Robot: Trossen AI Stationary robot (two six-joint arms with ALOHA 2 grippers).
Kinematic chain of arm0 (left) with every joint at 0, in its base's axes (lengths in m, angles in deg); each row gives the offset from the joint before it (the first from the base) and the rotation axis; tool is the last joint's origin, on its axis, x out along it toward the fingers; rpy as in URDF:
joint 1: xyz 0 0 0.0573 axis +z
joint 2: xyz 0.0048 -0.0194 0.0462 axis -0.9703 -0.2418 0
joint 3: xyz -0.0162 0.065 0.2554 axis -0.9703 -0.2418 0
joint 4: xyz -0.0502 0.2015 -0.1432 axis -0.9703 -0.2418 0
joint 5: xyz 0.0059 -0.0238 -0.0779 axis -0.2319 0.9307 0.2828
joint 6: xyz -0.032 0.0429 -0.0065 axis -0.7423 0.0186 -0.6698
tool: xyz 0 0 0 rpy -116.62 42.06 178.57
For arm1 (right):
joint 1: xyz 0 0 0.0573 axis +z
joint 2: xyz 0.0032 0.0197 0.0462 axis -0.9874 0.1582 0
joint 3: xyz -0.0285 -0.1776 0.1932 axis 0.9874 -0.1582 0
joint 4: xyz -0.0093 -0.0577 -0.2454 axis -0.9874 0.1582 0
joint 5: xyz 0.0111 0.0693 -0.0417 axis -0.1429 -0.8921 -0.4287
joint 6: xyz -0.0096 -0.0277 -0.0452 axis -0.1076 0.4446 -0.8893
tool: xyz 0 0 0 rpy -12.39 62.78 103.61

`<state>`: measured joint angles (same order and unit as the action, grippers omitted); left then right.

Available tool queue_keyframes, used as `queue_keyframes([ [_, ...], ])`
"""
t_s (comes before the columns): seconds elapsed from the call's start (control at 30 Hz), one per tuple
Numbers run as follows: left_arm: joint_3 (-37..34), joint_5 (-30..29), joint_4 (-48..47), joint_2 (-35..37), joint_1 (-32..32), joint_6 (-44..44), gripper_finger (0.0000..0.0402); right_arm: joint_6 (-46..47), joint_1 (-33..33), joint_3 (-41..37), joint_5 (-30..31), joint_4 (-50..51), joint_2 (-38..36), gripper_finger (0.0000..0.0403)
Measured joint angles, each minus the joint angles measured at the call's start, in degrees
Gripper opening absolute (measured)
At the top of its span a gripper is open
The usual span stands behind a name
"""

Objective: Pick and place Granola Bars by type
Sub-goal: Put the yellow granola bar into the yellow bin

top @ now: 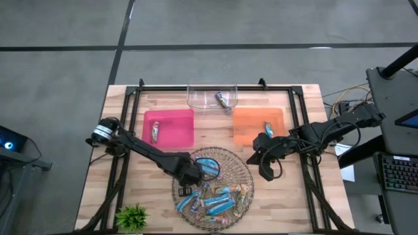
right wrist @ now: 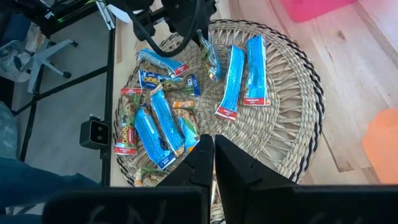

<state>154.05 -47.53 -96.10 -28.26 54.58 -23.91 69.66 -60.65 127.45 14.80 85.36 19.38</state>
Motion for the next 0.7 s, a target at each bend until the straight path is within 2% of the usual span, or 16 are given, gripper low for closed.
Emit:
queue_keyframes([
  [0.7,1.4,-0.68,2.59,7.66,2.25,-0.39,0.0027,-0.56,0.01,0.37,-0.21,0.48,0.0,0.0008],
])
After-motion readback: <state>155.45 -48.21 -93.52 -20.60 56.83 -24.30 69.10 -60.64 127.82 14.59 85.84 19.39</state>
